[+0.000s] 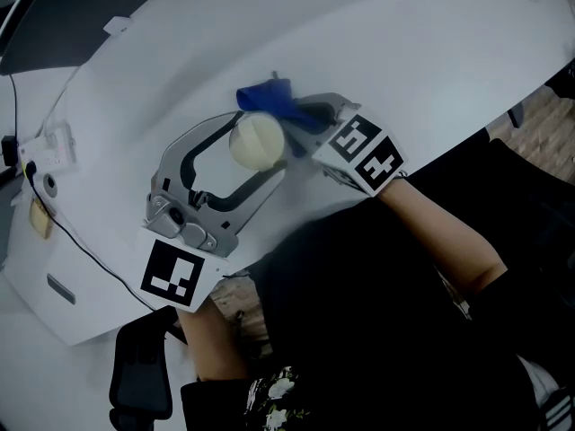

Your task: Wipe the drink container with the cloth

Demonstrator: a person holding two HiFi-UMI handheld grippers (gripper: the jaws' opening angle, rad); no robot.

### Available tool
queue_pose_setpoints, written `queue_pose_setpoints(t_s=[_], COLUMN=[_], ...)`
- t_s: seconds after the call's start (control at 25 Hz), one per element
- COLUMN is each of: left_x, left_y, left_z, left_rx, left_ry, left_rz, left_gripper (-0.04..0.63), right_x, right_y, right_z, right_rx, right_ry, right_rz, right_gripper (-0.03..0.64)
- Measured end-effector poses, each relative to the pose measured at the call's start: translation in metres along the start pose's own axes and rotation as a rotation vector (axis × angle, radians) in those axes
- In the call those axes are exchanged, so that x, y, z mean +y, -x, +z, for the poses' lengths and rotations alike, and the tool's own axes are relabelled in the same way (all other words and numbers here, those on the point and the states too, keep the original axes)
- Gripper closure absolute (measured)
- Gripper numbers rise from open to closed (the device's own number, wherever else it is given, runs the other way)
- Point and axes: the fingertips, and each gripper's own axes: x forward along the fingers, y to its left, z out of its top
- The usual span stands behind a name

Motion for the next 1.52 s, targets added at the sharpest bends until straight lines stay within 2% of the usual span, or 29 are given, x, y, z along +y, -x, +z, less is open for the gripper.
queue_pose_setpoints(t_s=[0.12, 0.2, 0.28, 0.36, 0.48, 0.56, 0.6, 0.64, 0.72, 0.76, 0.84, 0.92, 0.96, 1.04, 1.12, 1.2, 1.36, 1.44, 1.52], left_x=[-0.004, -0.002, 0.0, 0.004, 0.009, 0.012, 0.013, 0.014, 0.012, 0.01, 0.006, 0.0, -0.002, -0.005, -0.007, -0.007, -0.006, -0.005, -0.005], left_y=[0.003, 0.01, 0.018, 0.022, 0.016, 0.01, 0.008, 0.007, 0.006, 0.005, 0.002, -0.002, -0.003, -0.004, -0.004, -0.005, -0.006, -0.005, -0.005], left_z=[-0.006, -0.01, -0.002, 0.011, 0.016, 0.011, 0.007, 0.004, 0.0, 0.0, 0.002, 0.004, 0.004, 0.004, 0.004, 0.005, 0.005, 0.004, 0.005], left_rx=[0.043, 0.059, 0.01, -0.069, -0.098, -0.076, -0.058, -0.04, -0.014, -0.011, -0.026, -0.046, -0.053, -0.056, -0.045, -0.041, -0.035, -0.047, -0.061], left_ry=[-0.001, 0.021, 0.065, 0.104, 0.143, 0.171, 0.184, 0.192, 0.185, 0.167, 0.107, 0.041, 0.017, -0.006, -0.017, -0.02, -0.02, -0.011, -0.004], left_rz=[0.02, 0.072, 0.182, 0.341, 0.565, 0.646, 0.669, 0.677, 0.642, 0.597, 0.453, 0.266, 0.176, 0.025, -0.079, -0.144, -0.186, -0.179, -0.171], left_gripper=[0.314, 0.305, 0.297, 0.282, 0.279, 0.281, 0.281, 0.31, 0.311, 0.313, 0.313, 0.313, 0.313, 0.313, 0.313, 0.313, 0.313, 0.313, 0.313], right_x=[0.0, 0.0, 0.001, 0.0, -0.001, -0.001, -0.001, -0.001, 0.0, 0.0, -0.003, -0.009, -0.01, -0.004, 0.006, 0.013, 0.024, 0.02, 0.012], right_y=[-0.001, -0.002, -0.003, -0.001, 0.001, 0.0, -0.001, -0.001, 0.002, 0.008, 0.031, 0.065, 0.083, 0.113, 0.125, 0.116, 0.079, 0.062, 0.04], right_z=[-0.001, 0.0, 0.001, 0.0, 0.0, 0.0, 0.0, 0.0, 0.003, 0.006, 0.02, 0.043, 0.057, 0.084, 0.1, 0.099, 0.071, 0.058, 0.035], right_rx=[-0.012, -0.023, -0.033, -0.042, -0.056, -0.061, -0.062, -0.064, -0.082, -0.107, -0.195, -0.307, -0.362, -0.448, -0.491, -0.473, -0.376, -0.355, -0.26], right_ry=[-0.006, -0.012, -0.015, -0.014, -0.012, -0.009, -0.009, -0.012, -0.028, -0.043, -0.087, -0.175, -0.237, -0.363, -0.454, -0.486, -0.476, -0.492, -0.438], right_rz=[0.001, 0.001, 0.001, -0.005, -0.016, -0.023, -0.025, -0.026, -0.023, -0.02, -0.018, 0.006, 0.045, 0.177, 0.317, 0.379, 0.378, 0.357, 0.285], right_gripper=[0.557, 0.557, 0.555, 0.555, 0.555, 0.555, 0.555, 0.555, 0.552, 0.552, 0.552, 0.552, 0.552, 0.552, 0.552, 0.552, 0.554, 0.554, 0.561])
